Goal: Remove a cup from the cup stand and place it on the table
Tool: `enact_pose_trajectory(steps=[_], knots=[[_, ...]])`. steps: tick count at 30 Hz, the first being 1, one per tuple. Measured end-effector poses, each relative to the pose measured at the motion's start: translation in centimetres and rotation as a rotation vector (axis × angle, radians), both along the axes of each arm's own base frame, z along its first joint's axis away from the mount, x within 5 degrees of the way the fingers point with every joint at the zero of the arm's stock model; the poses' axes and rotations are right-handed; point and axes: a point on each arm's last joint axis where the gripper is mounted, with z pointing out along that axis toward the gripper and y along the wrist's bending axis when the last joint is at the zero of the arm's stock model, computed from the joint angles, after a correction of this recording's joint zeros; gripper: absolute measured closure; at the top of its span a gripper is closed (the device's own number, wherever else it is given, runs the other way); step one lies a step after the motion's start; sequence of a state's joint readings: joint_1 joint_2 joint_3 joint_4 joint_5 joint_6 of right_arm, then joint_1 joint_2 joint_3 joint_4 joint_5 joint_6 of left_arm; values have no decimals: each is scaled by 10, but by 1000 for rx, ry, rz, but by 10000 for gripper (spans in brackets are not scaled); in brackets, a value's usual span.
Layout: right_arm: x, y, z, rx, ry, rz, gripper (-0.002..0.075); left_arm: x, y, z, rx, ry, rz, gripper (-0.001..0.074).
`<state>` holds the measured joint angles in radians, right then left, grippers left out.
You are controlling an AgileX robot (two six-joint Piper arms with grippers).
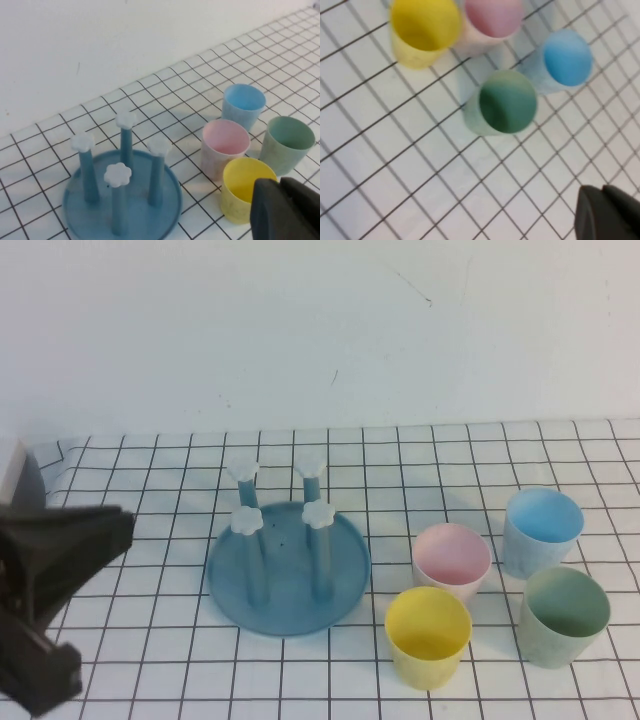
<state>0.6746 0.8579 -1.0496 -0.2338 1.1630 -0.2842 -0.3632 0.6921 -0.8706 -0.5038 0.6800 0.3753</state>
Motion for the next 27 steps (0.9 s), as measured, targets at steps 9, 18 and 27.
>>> enact_pose_trajectory(steps=[9, 18, 27], knots=[[-34, -44, -43, 146, -247, -176, 727, -13, 12, -66, -10, -52, 82, 737], [-50, -55, -92, 308, -312, -229, 728, -20, 18, -88, 12, -121, 100, 737], [-51, -55, -108, 332, -279, -261, 728, -19, 19, -89, 17, -129, 106, 737]])
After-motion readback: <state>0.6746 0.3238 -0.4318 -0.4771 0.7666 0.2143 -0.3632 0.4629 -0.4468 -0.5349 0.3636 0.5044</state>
